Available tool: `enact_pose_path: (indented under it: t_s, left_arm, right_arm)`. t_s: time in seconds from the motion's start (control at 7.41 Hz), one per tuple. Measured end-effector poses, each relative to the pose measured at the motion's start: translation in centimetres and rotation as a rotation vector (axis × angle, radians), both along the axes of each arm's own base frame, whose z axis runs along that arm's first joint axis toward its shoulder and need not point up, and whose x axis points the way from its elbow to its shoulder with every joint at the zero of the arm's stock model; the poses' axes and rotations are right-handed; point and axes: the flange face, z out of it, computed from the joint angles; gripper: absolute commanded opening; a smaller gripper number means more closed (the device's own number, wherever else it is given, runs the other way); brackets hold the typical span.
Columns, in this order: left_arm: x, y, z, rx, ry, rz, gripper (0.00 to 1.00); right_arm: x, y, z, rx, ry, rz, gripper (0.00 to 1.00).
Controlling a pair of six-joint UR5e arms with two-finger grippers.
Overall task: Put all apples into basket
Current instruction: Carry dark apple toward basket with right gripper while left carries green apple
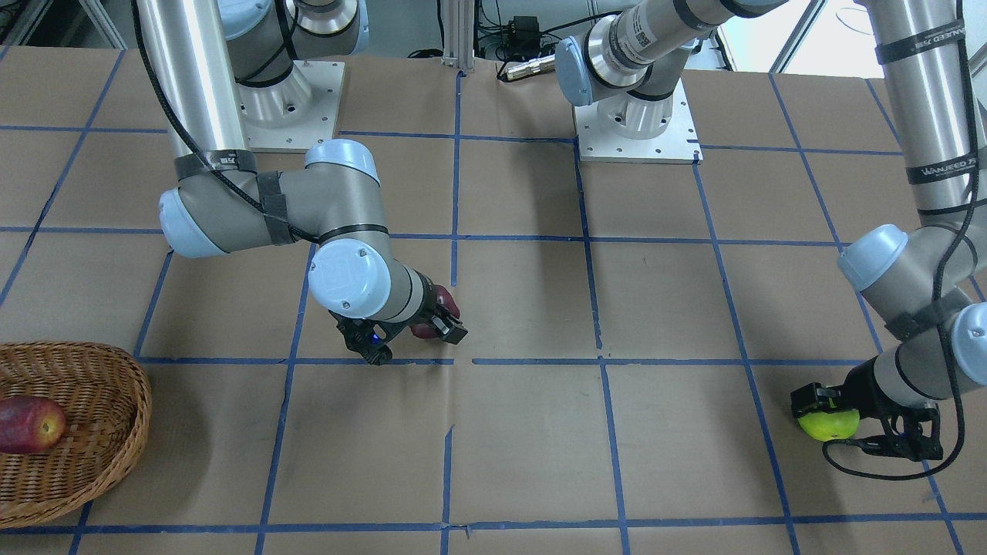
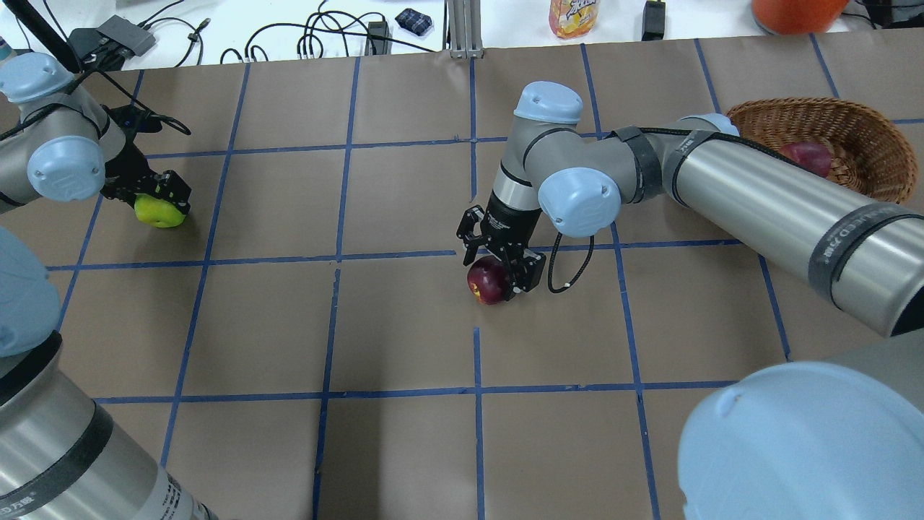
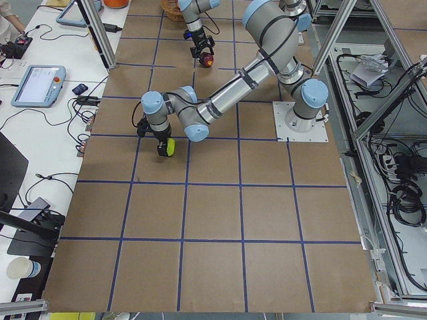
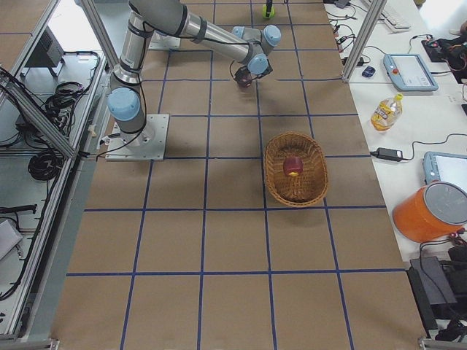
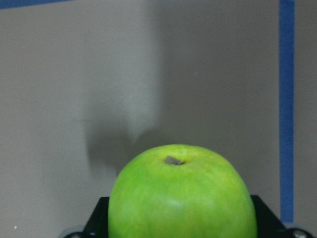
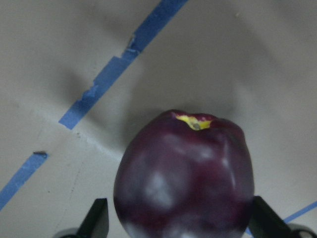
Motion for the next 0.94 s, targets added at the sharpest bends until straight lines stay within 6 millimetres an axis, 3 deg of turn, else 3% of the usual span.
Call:
enact_pose_path:
  t_s: [0.14, 0.27, 0.4, 0.68, 0.94]
  left_arm:
    - [-1.2, 0.2, 1.9, 0.019, 0.017, -0.002, 0.16]
    - [-3.5, 0.7, 4.5, 0.045, 0.055, -0.001, 0.16]
    - [-7.1, 1.5, 7.0, 0.064, 0.087, -0.001, 0.16]
    - [-14.0, 3.5, 9.4, 0.085, 0.096, 0.016, 0.16]
    - [-18.0, 5.8, 10.3, 0.088, 0.106, 0.049, 0.16]
  right_arm:
    - [0.4, 0.2, -0.6, 0.009, -0.002, 0.005, 0.88]
    - [0.5, 0.5, -1.3, 0.02, 0.003, 0.009, 0.3]
    - [0.4, 0.8, -1.8, 0.016, 0.007, 0.01, 0.0]
    - [0.2, 0.5, -1.4, -0.036, 0.009, 0.007, 0.0]
    - [-0.9, -0.5, 1.7, -0.108, 0.039, 0.007, 0.0]
